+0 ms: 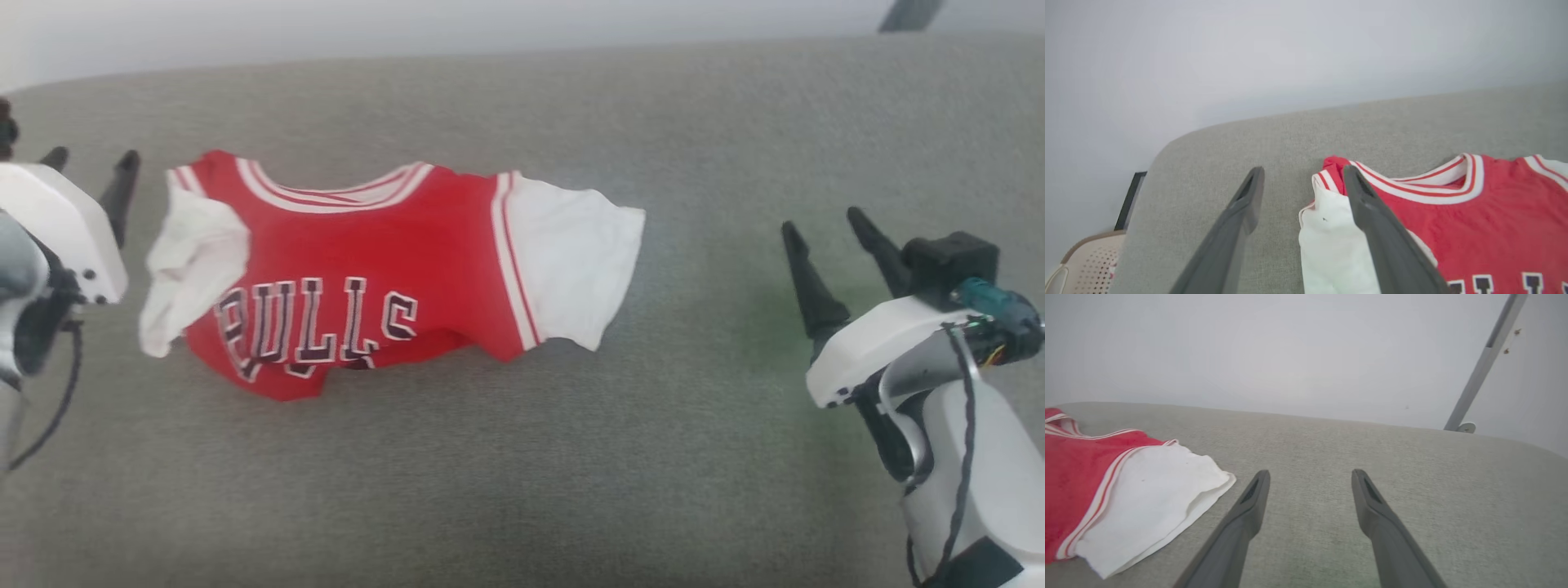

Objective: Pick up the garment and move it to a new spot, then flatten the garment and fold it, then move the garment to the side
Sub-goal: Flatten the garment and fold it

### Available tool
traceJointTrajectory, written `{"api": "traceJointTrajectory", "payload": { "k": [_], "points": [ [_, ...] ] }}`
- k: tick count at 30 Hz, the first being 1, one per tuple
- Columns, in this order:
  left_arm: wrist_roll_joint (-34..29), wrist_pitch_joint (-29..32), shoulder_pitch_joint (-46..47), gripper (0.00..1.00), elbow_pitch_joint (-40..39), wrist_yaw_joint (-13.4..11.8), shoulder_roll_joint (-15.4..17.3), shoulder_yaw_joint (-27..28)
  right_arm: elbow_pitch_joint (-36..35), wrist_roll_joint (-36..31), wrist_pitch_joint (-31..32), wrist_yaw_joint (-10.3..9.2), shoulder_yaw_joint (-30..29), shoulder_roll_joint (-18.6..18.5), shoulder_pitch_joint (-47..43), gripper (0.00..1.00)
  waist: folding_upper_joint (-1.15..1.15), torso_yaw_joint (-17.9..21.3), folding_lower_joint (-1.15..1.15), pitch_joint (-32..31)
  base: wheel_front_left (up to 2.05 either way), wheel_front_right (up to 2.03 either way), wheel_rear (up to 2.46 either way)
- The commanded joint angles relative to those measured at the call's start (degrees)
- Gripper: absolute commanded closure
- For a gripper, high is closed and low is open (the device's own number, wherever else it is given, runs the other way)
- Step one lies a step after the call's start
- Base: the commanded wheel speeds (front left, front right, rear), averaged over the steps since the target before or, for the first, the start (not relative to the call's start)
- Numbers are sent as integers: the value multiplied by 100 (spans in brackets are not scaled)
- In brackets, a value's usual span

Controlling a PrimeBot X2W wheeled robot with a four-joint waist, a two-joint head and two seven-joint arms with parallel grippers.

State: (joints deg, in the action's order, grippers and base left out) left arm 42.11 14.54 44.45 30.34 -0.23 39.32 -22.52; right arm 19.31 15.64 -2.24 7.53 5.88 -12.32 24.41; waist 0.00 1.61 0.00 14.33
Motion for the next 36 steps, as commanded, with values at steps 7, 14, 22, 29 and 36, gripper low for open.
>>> {"api": "traceJointTrajectory", "payload": {
  "k": [7, 14, 22, 29, 36],
  "points": [
    [-81, -746, -848, 0, -952, -157, -47, 52, 99, 176, 400, -8, 262, -11, -13, 0, 0, -581, 0, -440, 0, 0, 0],
    [-119, -1378, -1699, 0, -1733, -476, -60, 180, 347, 330, 1068, -8, 337, 22, 96, 0, 0, -936, 0, -525, 0, 0, 0],
    [3, -2123, -2678, 0, -2254, -808, -301, 358, 697, 218, 2053, -8, 193, 21, 328, 0, 0, -1409, 0, -478, 0, 0, 0],
    [145, -2614, -3206, 0, -2340, -941, -596, 445, 1096, -115, 2775, -8, -140, 34, 639, 0, 0, -1756, 0, -359, 0, 0, 0],
    [102, -2854, -3482, 0, -2365, -986, -848, 531, 1724, -521, 3464, -8, -495, 139, 922, 0, 0, -2030, 0, -235, 0, 0, 0]
  ]
}}
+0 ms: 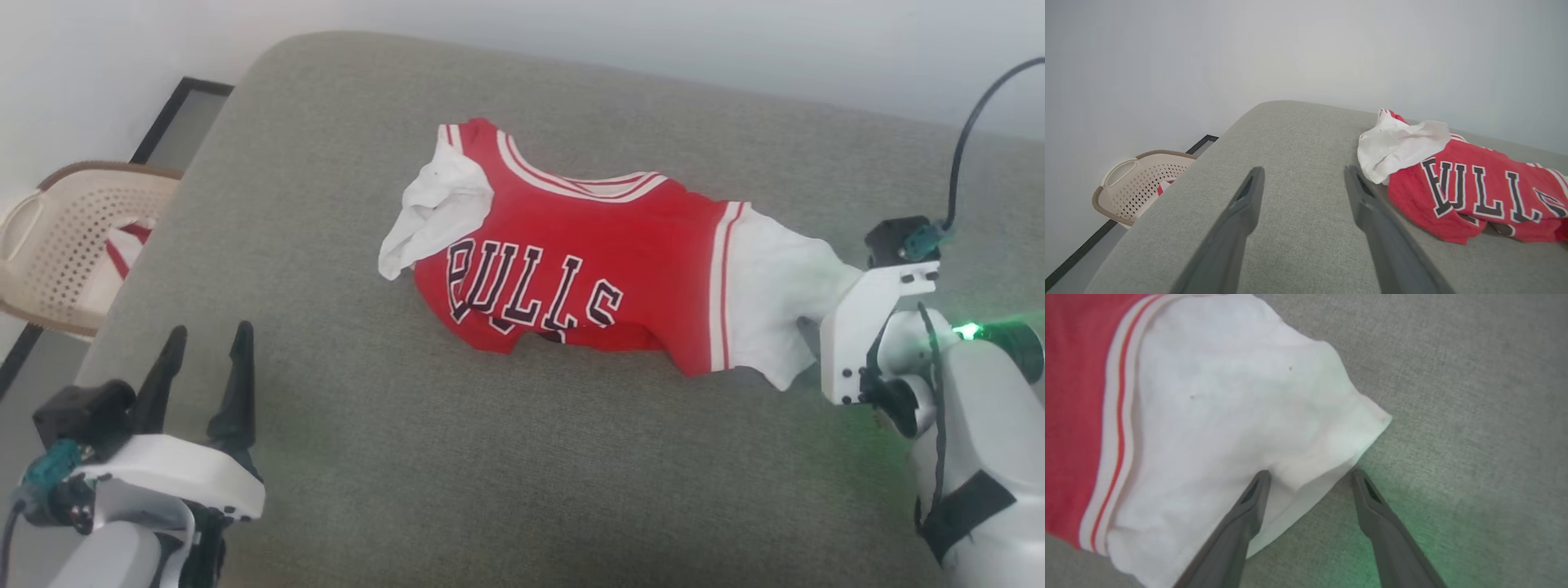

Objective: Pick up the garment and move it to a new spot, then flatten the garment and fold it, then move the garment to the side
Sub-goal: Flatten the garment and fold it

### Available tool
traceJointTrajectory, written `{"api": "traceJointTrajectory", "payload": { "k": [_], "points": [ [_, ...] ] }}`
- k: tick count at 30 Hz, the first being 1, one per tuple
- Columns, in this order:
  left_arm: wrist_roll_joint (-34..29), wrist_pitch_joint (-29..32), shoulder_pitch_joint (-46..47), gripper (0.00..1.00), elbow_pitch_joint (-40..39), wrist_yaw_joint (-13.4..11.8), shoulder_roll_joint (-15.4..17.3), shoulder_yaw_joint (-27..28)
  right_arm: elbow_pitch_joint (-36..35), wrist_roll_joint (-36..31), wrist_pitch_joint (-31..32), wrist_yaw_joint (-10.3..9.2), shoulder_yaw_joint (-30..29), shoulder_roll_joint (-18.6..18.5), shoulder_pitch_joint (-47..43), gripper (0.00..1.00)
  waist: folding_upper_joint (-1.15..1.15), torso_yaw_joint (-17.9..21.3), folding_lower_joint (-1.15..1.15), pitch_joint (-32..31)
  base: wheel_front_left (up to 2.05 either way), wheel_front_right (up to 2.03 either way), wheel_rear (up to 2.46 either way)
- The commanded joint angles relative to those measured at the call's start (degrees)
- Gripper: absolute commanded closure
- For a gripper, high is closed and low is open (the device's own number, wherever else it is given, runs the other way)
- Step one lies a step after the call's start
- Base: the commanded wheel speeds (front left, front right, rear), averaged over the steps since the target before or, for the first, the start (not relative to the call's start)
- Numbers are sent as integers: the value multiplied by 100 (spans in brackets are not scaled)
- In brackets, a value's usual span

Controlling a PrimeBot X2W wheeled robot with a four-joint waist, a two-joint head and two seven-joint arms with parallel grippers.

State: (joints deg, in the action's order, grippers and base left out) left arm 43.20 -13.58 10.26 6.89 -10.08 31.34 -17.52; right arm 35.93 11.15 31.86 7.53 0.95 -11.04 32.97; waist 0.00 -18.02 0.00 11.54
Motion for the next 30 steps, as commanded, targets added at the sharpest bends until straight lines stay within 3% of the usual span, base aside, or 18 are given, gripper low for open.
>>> {"api": "traceJointTrajectory", "payload": {
  "k": [1, 3, 4, 5, 6, 19, 30],
  "points": [
    [-30, -80, -96, 0, -18, 0, -84, 53, 166, -98, 139, -8, -53, 48, 90, 0, 0, -98, 0, 55, 0, 0, 0],
    [-67, -116, -149, 0, -21, 31, -152, 116, 334, -163, 263, -7, -52, 117, 117, 0, 0, -144, 0, 77, 0, 0, 0],
    [-82, -129, -191, 0, -21, 44, -196, 147, 402, -180, 310, -5, -50, 141, 153, 46, 0, -159, 0, 82, 0, 0, 0],
    [-95, -136, -231, 0, -1, 56, -241, 181, 461, -217, 336, -5, -53, 148, 179, 80, 0, -171, 0, 88, 0, 0, 0],
    [-115, -142, -249, 0, 19, 72, -278, 211, 513, -280, 333, -5, -17, 140, 214, 100, 0, -184, 0, 90, 0, 0, 0],
    [-522, -160, -627, 0, -18, 372, -746, 917, 280, -237, 409, -9, 112, -141, 450, 100, 0, -17, 0, -45, 0, 0, 0],
    [-789, -161, -922, 0, -49, 594, -948, 1271, -513, 190, 753, -9, -66, -1246, -109, 100, 0, 392, 0, -248, 0, 0, 0]
  ]
}}
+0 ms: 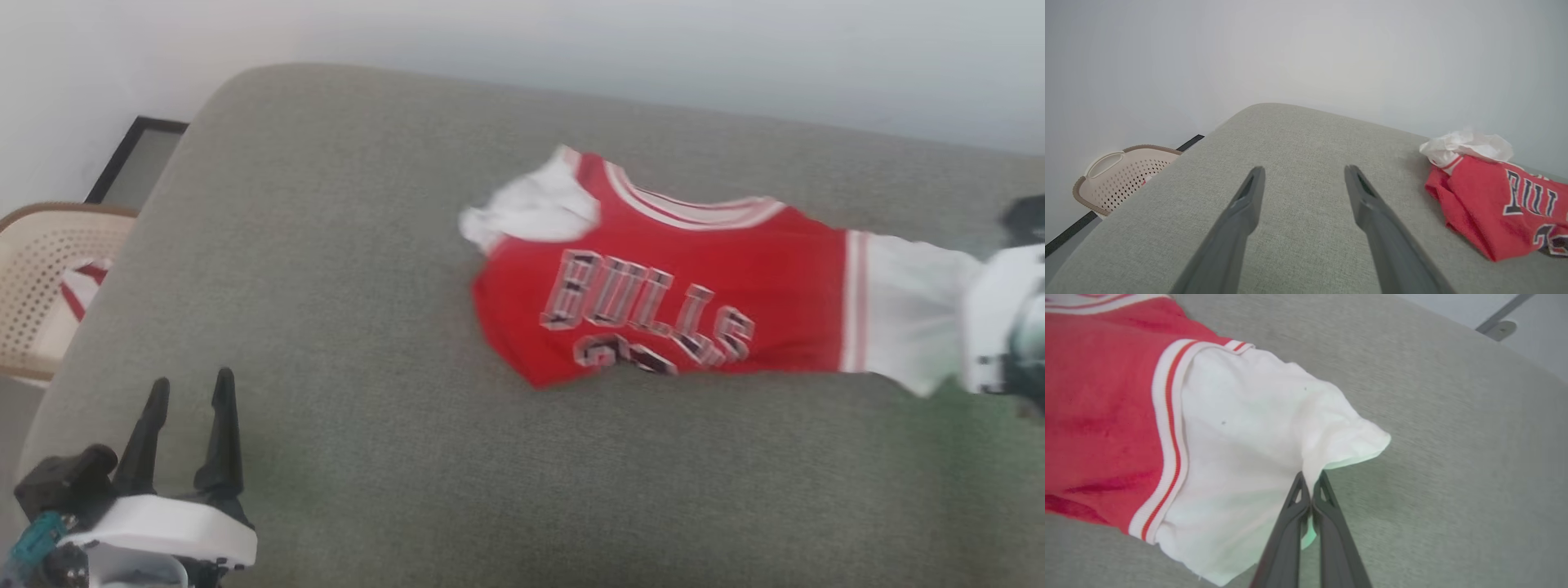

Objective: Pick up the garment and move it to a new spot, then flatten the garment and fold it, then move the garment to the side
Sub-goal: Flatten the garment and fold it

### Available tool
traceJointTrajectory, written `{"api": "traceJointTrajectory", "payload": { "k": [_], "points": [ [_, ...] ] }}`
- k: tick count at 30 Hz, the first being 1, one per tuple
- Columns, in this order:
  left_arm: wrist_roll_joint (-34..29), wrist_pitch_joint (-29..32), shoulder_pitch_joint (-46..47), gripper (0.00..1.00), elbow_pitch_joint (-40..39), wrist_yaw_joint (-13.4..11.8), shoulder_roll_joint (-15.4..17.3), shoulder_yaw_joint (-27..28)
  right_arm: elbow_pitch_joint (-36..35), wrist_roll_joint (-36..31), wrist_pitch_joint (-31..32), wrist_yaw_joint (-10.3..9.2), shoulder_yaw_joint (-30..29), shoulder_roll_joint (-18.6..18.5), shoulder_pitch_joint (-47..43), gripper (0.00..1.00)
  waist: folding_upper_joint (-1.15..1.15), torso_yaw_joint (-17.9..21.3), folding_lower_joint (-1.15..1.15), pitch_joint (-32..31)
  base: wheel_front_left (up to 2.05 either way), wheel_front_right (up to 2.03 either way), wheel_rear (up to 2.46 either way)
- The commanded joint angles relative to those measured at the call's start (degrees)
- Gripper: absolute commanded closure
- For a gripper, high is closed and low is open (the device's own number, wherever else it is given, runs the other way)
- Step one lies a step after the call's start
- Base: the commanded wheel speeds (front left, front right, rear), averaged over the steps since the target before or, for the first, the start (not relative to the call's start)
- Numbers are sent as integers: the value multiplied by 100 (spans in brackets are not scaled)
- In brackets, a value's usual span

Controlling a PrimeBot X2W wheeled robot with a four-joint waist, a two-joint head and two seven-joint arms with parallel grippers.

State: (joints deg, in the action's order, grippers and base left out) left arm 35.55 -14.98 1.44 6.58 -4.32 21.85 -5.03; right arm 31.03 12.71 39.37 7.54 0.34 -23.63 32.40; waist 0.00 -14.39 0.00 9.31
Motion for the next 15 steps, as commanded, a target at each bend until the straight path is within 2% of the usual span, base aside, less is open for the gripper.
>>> {"api": "traceJointTrajectory", "payload": {
  "k": [1, 3, 7, 8, 10, 11, 12, 15],
  "points": [
    [-27, -22, -47, 0, -20, 29, 1, 33, -44, 44, 40, -10, -69, -60, -96, 100, 0, 53, 0, -38, 0, 0, 0],
    [-35, -22, -80, 0, -6, 53, 9, 42, -69, 23, 49, -10, -169, -200, -199, 100, 0, 87, 0, -61, 0, 0, 0],
    [-41, -22, -90, 0, 10, 89, 23, 43, 37, 109, -64, -10, -314, -239, -324, 100, 0, 132, 0, -73, 0, 0, 0],
    [-34, -22, -88, 0, 11, 95, 24, 44, 98, 136, -126, -10, -361, -214, -332, 91, 0, 142, 0, -75, 0, 0, 0],
    [-16, -22, -94, 0, 23, 110, 38, 40, 266, 64, -236, -10, -389, -151, -317, 64, 0, 165, 0, -79, 0, 0, 0],
    [-12, -21, -94, 0, 26, 112, 45, 36, 368, 56, -289, -10, -400, -107, -296, 36, 0, 174, 0, -79, 0, 0, 0],
    [-6, -16, -93, 0, 30, 120, 51, 30, 465, 30, -362, -10, -405, -72, -253, 0, 0, 183, 0, -80, 0, 0, 0],
    [-11, 13, -99, 0, 47, 128, 78, 14, 686, -14, -537, -10, -359, -1, -112, 0, 0, 212, 0, -90, 0, 0, 0]
  ]
}}
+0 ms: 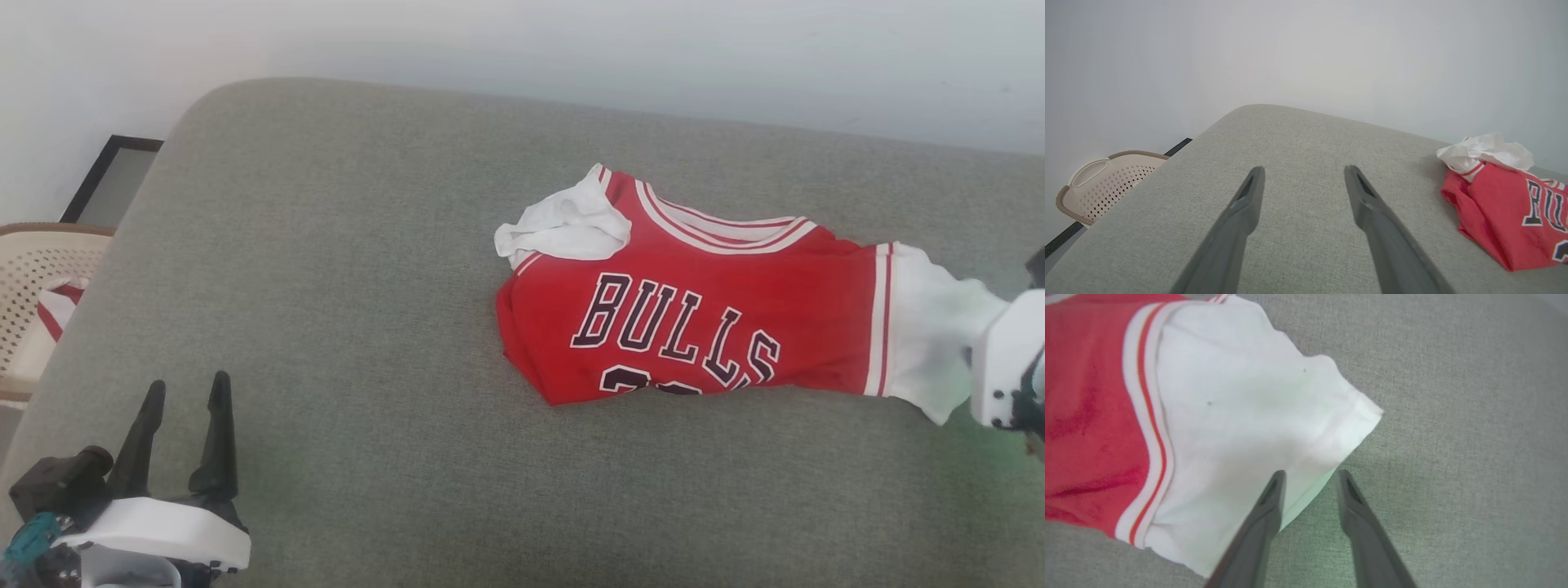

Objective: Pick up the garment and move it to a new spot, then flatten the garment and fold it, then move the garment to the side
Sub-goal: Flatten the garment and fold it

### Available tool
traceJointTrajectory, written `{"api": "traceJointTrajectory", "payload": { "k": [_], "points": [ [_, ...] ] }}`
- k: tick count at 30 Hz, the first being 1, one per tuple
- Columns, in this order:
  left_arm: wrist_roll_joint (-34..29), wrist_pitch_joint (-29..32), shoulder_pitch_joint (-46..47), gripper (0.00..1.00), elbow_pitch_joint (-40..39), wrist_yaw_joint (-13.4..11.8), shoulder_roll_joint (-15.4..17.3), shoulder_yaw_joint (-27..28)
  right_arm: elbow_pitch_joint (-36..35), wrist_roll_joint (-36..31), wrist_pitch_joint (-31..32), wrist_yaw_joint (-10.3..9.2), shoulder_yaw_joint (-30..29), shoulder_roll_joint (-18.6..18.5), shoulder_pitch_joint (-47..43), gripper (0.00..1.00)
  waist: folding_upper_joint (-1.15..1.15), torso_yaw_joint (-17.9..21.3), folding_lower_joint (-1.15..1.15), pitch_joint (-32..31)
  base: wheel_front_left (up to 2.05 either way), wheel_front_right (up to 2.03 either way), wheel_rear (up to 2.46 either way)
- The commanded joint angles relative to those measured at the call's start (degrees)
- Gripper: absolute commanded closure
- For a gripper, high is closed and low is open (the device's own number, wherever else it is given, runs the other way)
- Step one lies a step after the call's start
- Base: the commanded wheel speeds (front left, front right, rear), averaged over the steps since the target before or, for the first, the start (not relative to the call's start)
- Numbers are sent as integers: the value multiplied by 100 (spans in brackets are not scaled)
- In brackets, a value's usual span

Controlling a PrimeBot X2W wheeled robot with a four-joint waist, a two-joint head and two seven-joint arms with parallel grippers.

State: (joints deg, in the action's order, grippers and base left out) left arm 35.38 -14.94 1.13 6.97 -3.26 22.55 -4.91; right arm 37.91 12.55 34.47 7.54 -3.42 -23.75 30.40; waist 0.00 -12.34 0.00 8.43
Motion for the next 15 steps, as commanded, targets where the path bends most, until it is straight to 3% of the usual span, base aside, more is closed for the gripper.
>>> {"api": "traceJointTrajectory", "payload": {
  "k": [1, 7, 15],
  "points": [
    [6, 16, -76, 0, 8, 24, 17, 0, 48, 17, -100, -10, 35, 36, 115, 0, 0, 22, 0, -6, 0, 0, 0],
    [32, 61, -93, 0, -50, 11, 119, 31, 48, 102, -416, -10, 210, 51, 274, 0, 0, 164, 0, -41, 0, 0, 0],
    [76, 362, 90, 0, -271, 163, 332, -71, -558, 232, -1143, -10, 115, 254, 129, 0, 0, 418, 0, -59, 0, 0, 0]
  ]
}}
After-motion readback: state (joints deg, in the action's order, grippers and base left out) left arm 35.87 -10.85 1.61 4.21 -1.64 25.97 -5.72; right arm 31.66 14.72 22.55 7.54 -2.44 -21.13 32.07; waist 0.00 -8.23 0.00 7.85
